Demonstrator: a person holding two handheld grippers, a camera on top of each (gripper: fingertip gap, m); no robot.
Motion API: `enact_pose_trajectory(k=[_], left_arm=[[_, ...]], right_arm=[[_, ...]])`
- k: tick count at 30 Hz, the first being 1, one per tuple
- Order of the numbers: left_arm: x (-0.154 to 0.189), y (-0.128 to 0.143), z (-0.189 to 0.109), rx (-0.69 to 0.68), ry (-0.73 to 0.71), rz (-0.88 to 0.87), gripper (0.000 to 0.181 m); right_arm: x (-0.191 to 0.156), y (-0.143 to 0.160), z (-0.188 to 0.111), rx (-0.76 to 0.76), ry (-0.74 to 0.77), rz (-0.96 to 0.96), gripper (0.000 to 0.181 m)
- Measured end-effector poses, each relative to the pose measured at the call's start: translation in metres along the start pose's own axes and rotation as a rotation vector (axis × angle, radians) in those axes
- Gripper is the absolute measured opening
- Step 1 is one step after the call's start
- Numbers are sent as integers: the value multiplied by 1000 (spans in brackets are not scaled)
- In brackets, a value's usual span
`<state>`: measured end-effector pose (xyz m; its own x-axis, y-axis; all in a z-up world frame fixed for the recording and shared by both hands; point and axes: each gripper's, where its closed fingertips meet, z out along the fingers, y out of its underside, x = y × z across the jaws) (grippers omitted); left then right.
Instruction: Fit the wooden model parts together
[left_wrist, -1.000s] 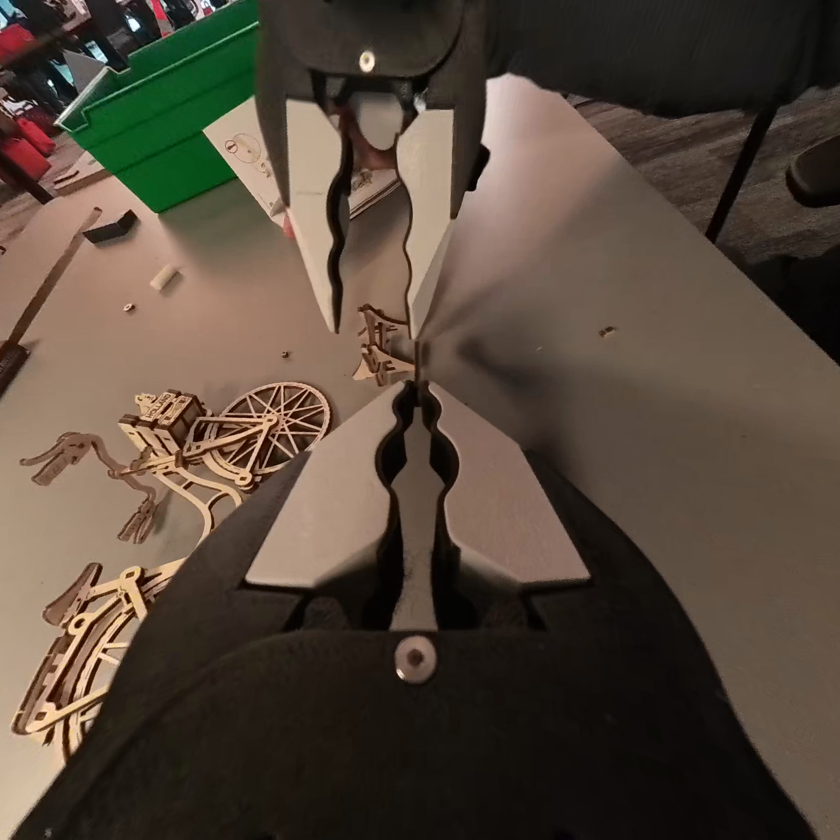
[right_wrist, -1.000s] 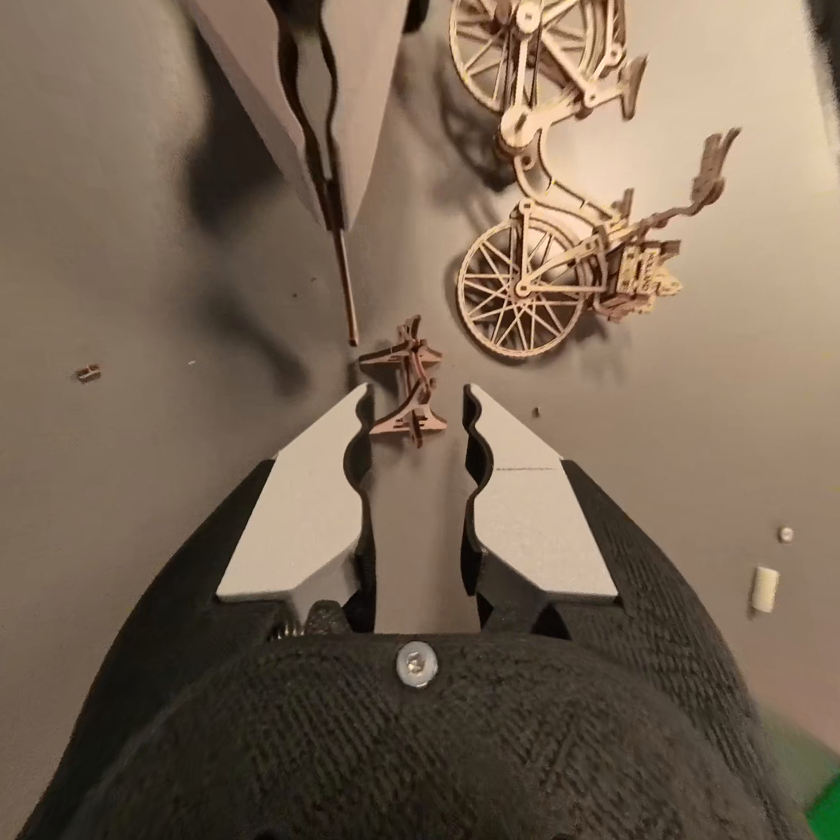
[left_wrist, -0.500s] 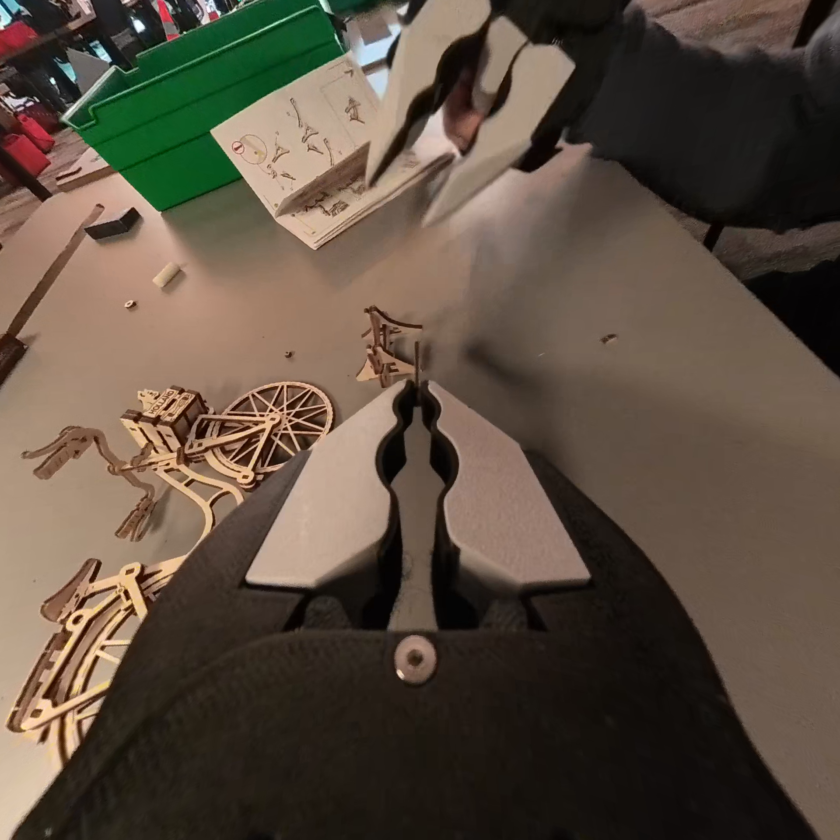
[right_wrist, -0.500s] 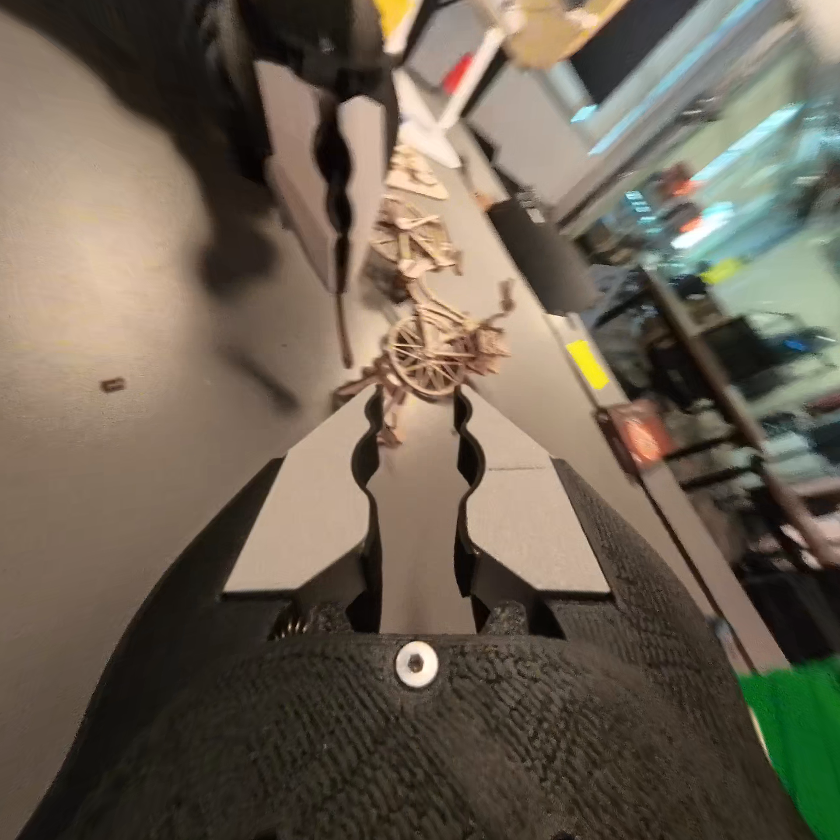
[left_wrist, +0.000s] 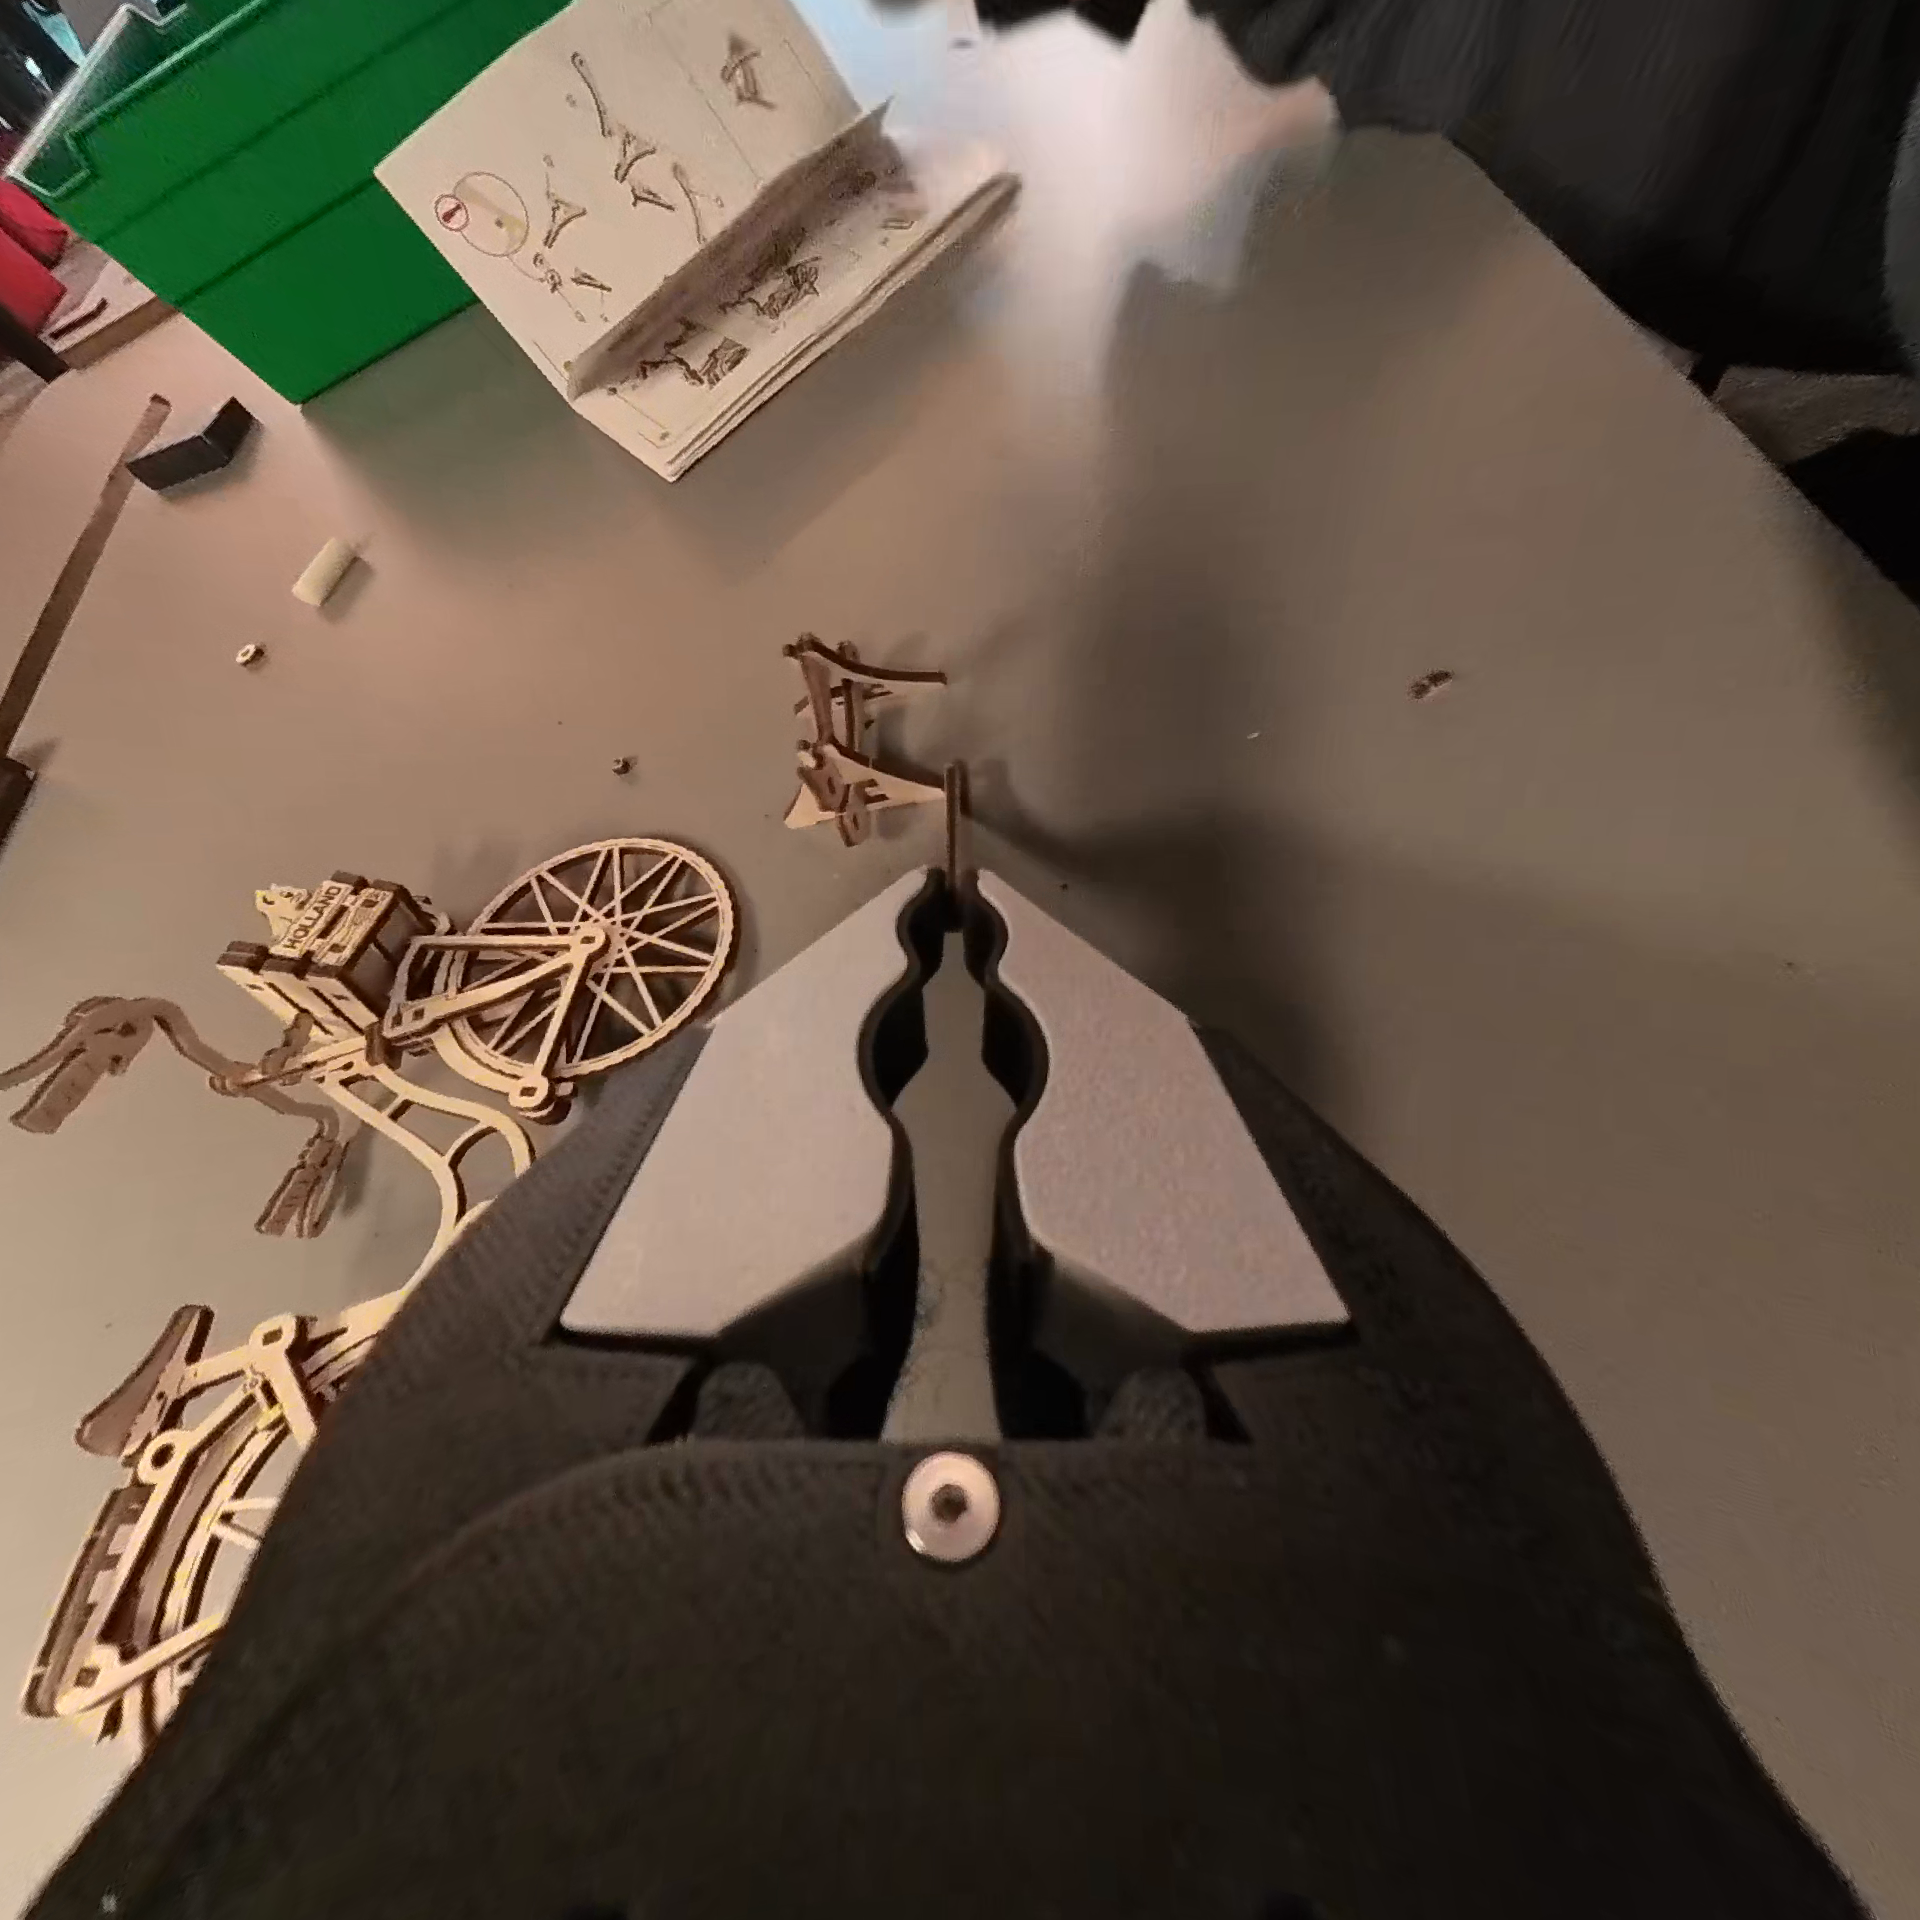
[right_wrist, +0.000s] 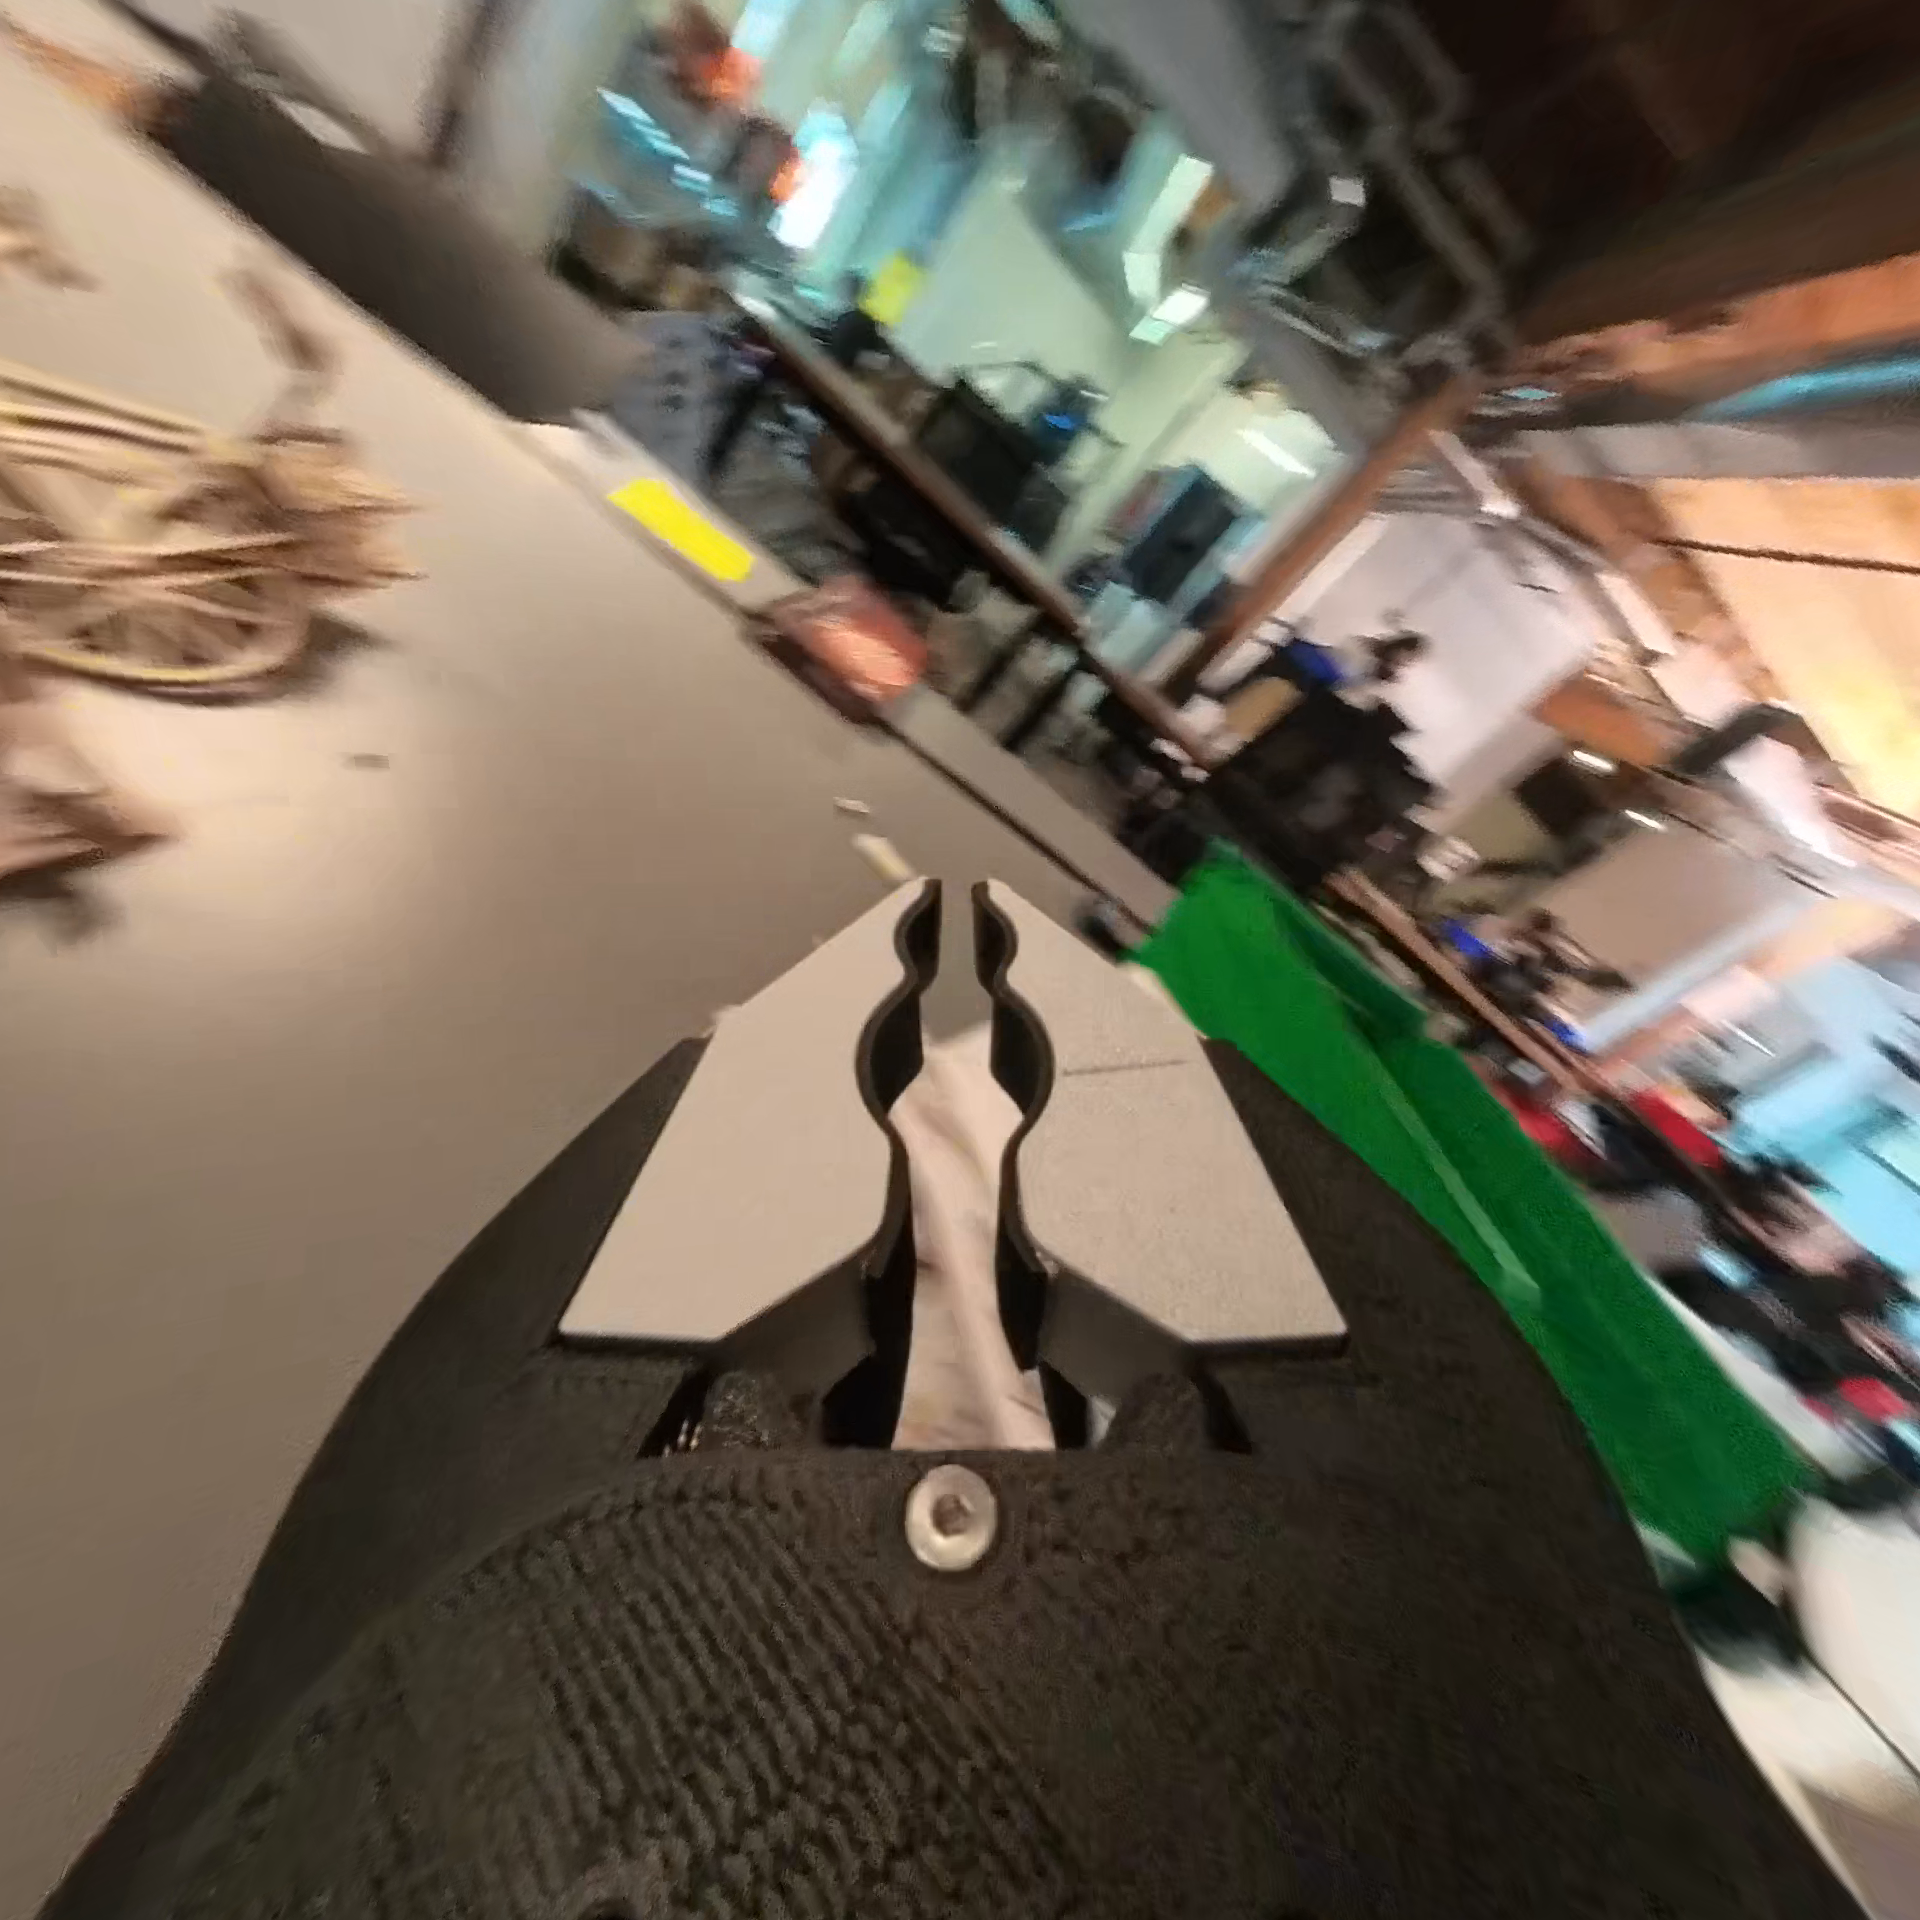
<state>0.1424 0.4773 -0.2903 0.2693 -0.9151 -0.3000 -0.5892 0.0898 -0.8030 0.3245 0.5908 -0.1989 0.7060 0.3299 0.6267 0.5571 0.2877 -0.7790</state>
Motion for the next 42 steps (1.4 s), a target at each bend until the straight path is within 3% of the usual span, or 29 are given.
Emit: enact_pose_trajectory(k=[2,3,6,8,13,18,19,21,23,27,30,33,38,42], left_arm=[[0,0,0,1,3,-6,2],[0,0,0,0,3,-6,2],[0,0,0,0,5,-7,2],[0,0,0,3,7,-10,2],[0,0,0,3,5,-6,2],[1,-1,-1,9,5,8,2],[2,-1,-1,11,3,12,2],[2,-2,-1,14,1,20,2],[2,-2,-2,18,-2,25,2],[3,-3,-2,22,-6,34,2],[3,-2,-2,18,-8,40,2],[4,-2,-1,13,-10,52,2],[4,-1,-1,7,-15,67,2],[4,-1,-1,5,-15,69,2]], right_arm=[[44,29,-7,-146,92,35,0],[50,55,-8,-275,36,97,0],[44,131,-8,-598,-158,265,0],[32,161,-14,-758,-220,294,0],[6,144,-23,-827,-194,417,0],[-47,101,-33,-772,-205,561,0],[-58,90,-34,-743,-246,564,4],[-63,74,-32,-667,-285,497,39],[-46,60,-24,-548,-278,368,40],[-54,26,-13,-368,-530,327,39],[-59,-1,-10,-263,-602,216,44],[-90,-32,-18,-169,-792,256,43],[-126,15,-17,-403,-874,182,51],[-126,38,-20,-558,-798,333,66]])
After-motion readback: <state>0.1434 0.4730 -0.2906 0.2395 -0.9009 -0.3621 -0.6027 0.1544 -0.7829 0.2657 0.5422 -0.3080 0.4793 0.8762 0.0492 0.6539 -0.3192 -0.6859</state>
